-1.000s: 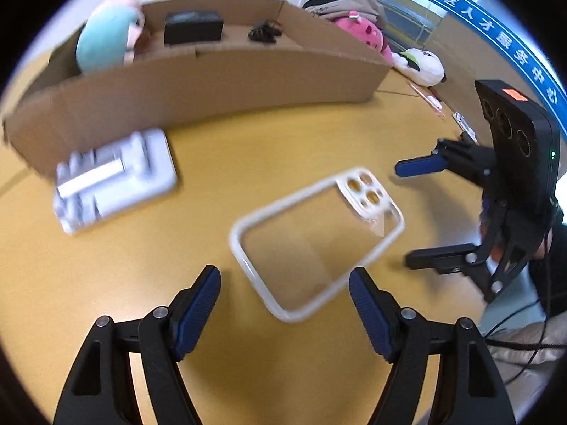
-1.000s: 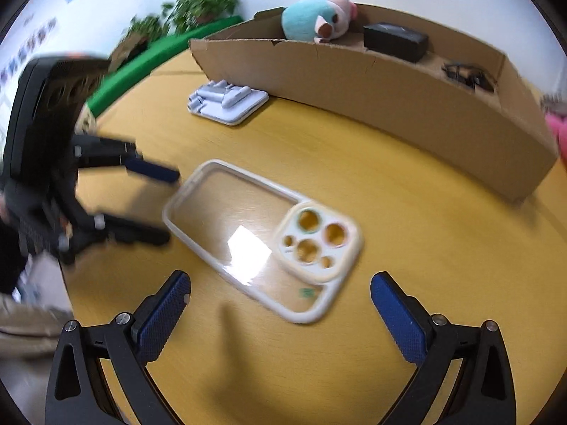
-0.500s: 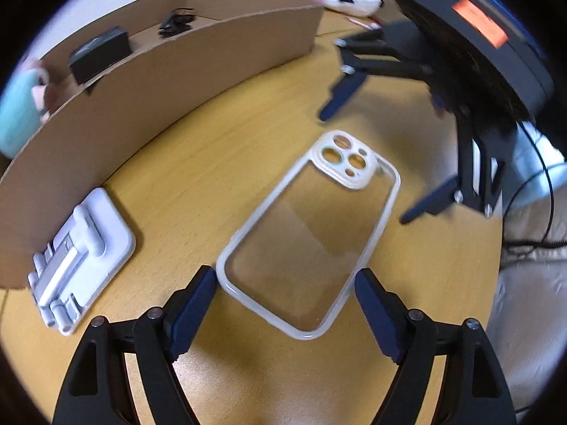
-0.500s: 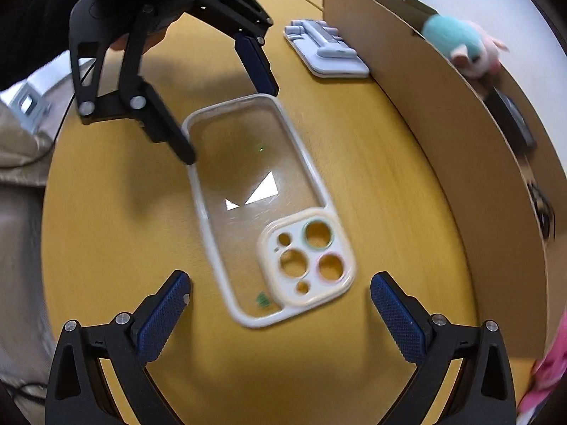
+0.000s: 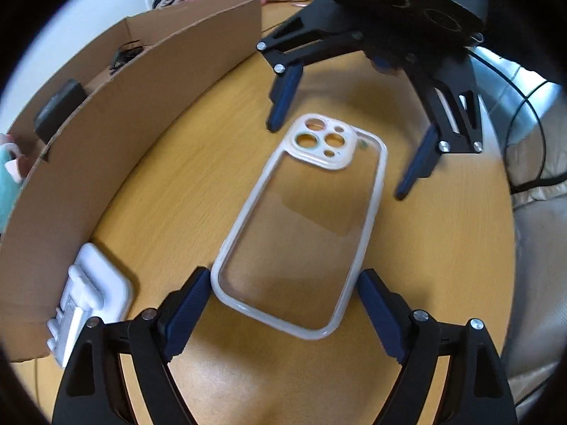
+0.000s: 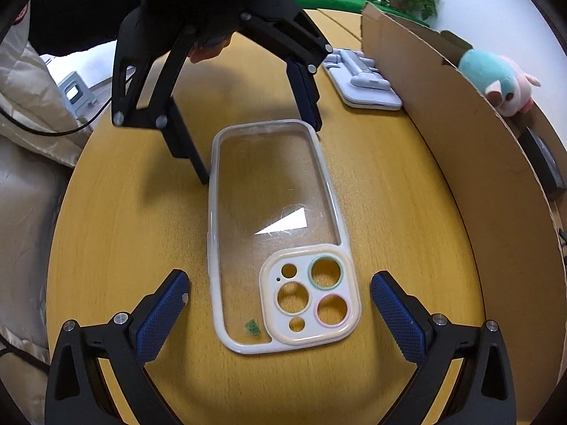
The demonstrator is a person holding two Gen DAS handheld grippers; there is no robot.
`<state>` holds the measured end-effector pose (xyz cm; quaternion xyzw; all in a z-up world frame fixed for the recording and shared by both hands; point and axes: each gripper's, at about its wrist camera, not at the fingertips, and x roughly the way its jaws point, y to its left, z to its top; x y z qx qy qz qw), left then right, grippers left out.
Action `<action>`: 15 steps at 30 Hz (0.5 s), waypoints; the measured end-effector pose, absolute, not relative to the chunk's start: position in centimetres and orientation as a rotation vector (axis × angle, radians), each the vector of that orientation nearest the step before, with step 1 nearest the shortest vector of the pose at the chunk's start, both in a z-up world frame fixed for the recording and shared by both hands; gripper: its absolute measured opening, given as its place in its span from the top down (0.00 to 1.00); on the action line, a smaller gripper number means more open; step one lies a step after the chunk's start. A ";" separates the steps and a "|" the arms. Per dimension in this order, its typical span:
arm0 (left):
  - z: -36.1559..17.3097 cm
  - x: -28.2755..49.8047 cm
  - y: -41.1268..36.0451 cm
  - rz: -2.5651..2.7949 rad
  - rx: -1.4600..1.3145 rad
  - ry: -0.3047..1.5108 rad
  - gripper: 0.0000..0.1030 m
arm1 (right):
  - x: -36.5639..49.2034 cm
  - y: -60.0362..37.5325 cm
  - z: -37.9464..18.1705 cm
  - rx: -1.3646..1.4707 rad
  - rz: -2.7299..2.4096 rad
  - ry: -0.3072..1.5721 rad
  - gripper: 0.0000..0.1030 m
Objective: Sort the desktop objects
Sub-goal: 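Close the right gripper on the clear phone case's long sides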
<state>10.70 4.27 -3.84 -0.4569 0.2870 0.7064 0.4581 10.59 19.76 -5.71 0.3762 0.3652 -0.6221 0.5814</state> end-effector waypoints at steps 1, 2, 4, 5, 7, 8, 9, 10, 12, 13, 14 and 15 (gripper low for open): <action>-3.9 10.7 4.1 1.740 -1.116 0.706 0.19 | 10.6 19.7 -5.7 0.890 -1.458 0.855 0.00; -3.9 10.7 4.0 1.739 -1.106 0.703 0.19 | 10.6 19.7 -5.7 0.904 -1.461 0.858 0.01; -4.0 10.9 3.7 1.728 -1.086 0.704 0.20 | 11.0 19.8 -5.5 0.900 -1.451 0.865 0.09; -4.0 11.1 3.7 1.717 -1.077 0.712 0.20 | 11.2 19.8 -5.4 0.897 -1.445 0.868 0.14; -4.1 11.6 3.7 1.701 -1.057 0.728 0.21 | 11.6 19.9 -5.3 0.897 -1.435 0.878 0.18; -4.1 11.8 3.6 1.697 -1.053 0.729 0.21 | 11.9 20.0 -5.4 0.898 -1.430 0.884 0.18; -4.2 11.9 3.5 1.692 -1.047 0.732 0.21 | 12.1 20.0 -5.4 0.898 -1.427 0.888 0.19; -4.2 12.1 3.4 1.688 -1.042 0.736 0.21 | 12.4 20.0 -5.5 0.894 -1.425 0.894 0.19; -4.2 12.4 3.2 1.694 -1.031 0.756 0.22 | 12.8 20.1 -5.5 0.878 -1.431 0.910 0.19; -4.1 12.6 3.2 1.696 -1.021 0.774 0.22 | 12.9 20.0 -5.5 0.875 -1.434 0.916 0.19; -3.8 12.9 3.1 1.700 -1.008 0.787 0.22 | 13.0 20.0 -5.6 0.873 -1.433 0.926 0.19; -3.5 13.1 3.0 1.708 -0.994 0.799 0.22 | 13.1 20.0 -5.6 0.873 -1.431 0.938 0.20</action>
